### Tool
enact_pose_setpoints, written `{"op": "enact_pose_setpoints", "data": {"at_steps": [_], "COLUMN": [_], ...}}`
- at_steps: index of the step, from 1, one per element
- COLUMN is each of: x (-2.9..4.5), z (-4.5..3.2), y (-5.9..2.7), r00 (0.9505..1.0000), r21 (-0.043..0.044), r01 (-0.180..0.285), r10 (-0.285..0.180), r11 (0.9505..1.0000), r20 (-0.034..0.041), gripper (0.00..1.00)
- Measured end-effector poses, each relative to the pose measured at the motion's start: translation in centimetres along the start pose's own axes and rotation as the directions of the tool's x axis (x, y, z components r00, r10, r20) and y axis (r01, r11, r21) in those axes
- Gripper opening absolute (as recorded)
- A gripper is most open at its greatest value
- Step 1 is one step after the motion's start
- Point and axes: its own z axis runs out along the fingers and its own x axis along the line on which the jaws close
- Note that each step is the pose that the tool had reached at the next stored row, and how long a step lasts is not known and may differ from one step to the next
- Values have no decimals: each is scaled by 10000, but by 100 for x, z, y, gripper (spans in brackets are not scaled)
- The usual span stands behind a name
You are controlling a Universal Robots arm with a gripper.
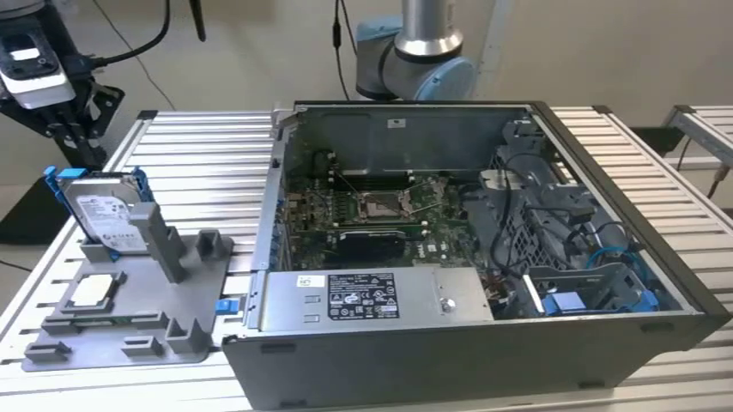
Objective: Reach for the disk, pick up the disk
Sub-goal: 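Reach for the disk, then pick up the disk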
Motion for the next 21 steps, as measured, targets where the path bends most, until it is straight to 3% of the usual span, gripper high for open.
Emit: {"op": "enact_pose_setpoints", "data": {"at_steps": [6,11,21], "x": [195,281,331], "z": [3,5,6], "y": [3,2,-68], "r00": [10000,10000,10000], "r21": [0,0,0], "r01": [1,1,3], "r10": [-1,-1,-3], "r11": [10000,10000,10000], "r20": [0,-1,0], "gripper": [0,0,0]}}
